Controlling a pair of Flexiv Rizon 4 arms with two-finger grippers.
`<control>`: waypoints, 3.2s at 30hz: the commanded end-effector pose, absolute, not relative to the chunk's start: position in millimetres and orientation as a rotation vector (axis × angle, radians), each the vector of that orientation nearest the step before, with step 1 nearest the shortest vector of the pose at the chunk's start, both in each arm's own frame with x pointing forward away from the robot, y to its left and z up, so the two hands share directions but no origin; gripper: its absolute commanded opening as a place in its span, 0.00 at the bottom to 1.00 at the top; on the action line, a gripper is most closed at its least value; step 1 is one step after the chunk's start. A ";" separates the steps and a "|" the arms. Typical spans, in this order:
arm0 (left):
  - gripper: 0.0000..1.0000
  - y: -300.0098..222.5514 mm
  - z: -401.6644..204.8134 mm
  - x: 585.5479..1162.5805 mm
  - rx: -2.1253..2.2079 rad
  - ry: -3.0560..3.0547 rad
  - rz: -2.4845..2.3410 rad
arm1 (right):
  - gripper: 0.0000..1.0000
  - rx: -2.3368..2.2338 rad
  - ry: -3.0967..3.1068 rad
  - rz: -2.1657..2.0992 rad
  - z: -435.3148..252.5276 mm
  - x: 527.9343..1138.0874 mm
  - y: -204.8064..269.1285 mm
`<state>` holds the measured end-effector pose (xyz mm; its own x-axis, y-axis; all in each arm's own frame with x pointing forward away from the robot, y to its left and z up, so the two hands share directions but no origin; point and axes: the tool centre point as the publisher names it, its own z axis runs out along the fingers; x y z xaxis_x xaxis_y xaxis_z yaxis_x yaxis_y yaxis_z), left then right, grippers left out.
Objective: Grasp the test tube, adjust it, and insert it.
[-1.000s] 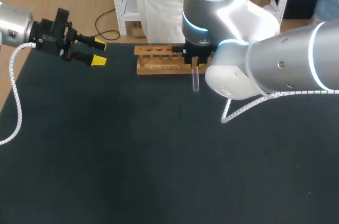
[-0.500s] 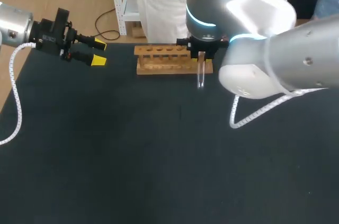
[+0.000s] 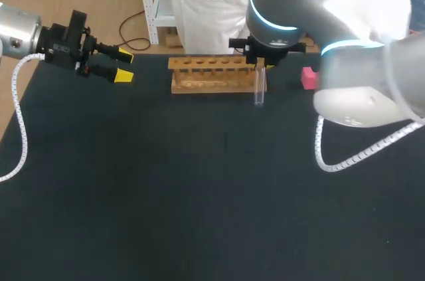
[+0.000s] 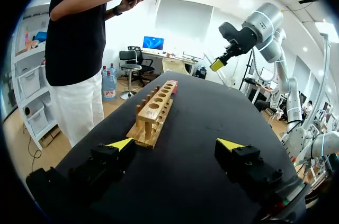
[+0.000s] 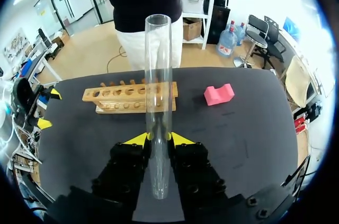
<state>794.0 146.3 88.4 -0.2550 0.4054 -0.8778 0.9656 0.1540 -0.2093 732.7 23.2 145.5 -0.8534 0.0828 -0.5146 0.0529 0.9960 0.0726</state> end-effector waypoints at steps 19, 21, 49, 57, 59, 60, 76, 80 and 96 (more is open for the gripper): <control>1.00 146.5 87.6 794.8 1.315 1.762 -1.066 | 0.00 0.031 2.573 0.119 153.1 713.0 18.3; 1.00 146.5 87.6 794.8 1.315 1.762 -1.066 | 0.00 0.031 2.573 0.119 153.1 713.0 18.3; 1.00 146.5 87.6 794.8 1.315 1.762 -1.066 | 0.00 0.031 2.573 0.119 153.1 713.0 18.3; 1.00 146.5 87.6 794.8 1.315 1.762 -1.066 | 0.00 0.031 2.573 0.119 153.1 713.0 18.3; 1.00 146.5 87.6 794.8 1.315 1.762 -1.066 | 0.00 0.031 2.573 0.119 153.1 713.0 18.3; 1.00 146.5 87.6 794.8 1.315 1.762 -1.066 | 0.00 0.031 2.573 0.119 153.1 713.0 18.3; 1.00 146.5 87.6 794.8 1.315 1.762 -1.066 | 0.00 0.031 2.573 0.119 153.1 713.0 18.3; 1.00 146.5 87.6 794.8 1.315 1.762 -1.066 | 0.00 0.031 2.573 0.119 153.1 713.0 18.3; 1.00 146.5 87.6 794.8 1.315 1.762 -1.066 | 0.00 0.016 2.567 0.104 140.0 721.9 22.9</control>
